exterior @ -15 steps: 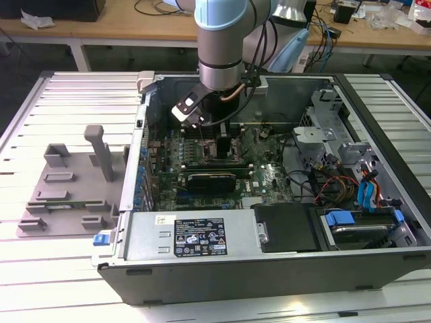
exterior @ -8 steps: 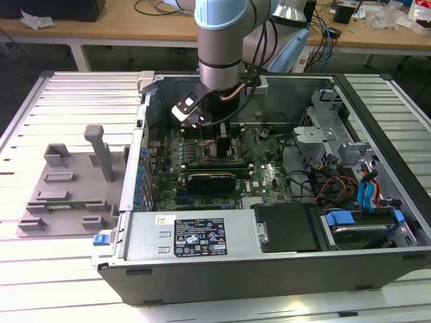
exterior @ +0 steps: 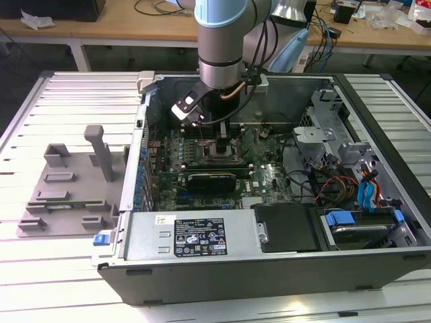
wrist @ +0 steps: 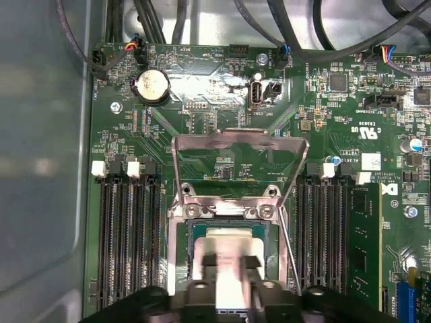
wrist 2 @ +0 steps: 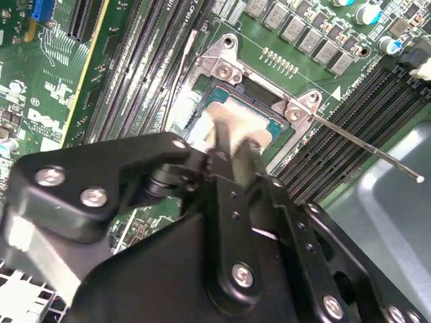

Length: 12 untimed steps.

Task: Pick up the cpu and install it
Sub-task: 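Place the cpu into insertion slot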

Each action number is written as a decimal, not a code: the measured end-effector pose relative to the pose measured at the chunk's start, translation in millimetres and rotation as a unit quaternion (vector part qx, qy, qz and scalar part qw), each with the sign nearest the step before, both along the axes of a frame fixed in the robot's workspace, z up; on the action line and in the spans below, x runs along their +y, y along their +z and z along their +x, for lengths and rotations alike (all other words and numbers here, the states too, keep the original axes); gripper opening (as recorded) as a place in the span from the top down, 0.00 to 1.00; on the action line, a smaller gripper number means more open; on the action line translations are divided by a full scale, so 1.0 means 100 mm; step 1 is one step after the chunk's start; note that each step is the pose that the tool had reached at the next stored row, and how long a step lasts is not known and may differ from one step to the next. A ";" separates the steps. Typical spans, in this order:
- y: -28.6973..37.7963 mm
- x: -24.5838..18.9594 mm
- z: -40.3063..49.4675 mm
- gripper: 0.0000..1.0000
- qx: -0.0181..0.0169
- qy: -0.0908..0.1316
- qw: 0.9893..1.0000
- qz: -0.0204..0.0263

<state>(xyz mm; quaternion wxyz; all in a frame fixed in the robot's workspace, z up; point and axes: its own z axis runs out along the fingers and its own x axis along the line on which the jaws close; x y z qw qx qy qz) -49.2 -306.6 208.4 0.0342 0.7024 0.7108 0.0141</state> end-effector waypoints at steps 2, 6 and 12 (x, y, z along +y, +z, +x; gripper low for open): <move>0.001 0.000 0.000 0.89 0.000 0.000 1.000 0.000; 0.001 0.000 0.009 0.89 0.014 0.000 1.000 0.000; -0.028 0.000 0.052 0.89 0.019 0.000 1.000 0.000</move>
